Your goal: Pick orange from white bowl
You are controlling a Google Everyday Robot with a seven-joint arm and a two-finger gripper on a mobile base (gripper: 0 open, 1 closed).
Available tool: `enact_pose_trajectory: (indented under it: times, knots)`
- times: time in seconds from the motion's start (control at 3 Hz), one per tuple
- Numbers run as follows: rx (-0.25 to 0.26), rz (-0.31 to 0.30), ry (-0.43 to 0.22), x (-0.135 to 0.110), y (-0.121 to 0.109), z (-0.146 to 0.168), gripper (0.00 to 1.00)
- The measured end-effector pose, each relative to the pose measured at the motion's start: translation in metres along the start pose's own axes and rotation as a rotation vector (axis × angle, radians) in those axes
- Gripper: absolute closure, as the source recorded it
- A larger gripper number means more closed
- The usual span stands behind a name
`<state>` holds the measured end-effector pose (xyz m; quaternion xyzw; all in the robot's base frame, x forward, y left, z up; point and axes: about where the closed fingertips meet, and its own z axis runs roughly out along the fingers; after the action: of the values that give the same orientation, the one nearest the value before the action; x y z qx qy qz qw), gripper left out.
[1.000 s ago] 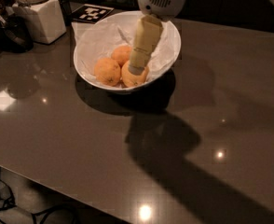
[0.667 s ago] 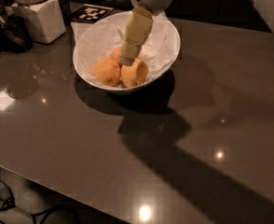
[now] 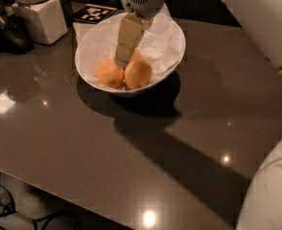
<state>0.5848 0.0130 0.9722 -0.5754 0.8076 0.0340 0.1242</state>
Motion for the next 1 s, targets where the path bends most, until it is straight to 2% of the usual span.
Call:
enact_pose_trajectory:
  times: [0.67, 1.0]
  knots:
    - [-0.017, 0.045, 0.062, 0.003, -0.013, 0.032, 0.23]
    - [-0.01, 0.057, 0.091, 0.004, -0.018, 0.043, 0.25]
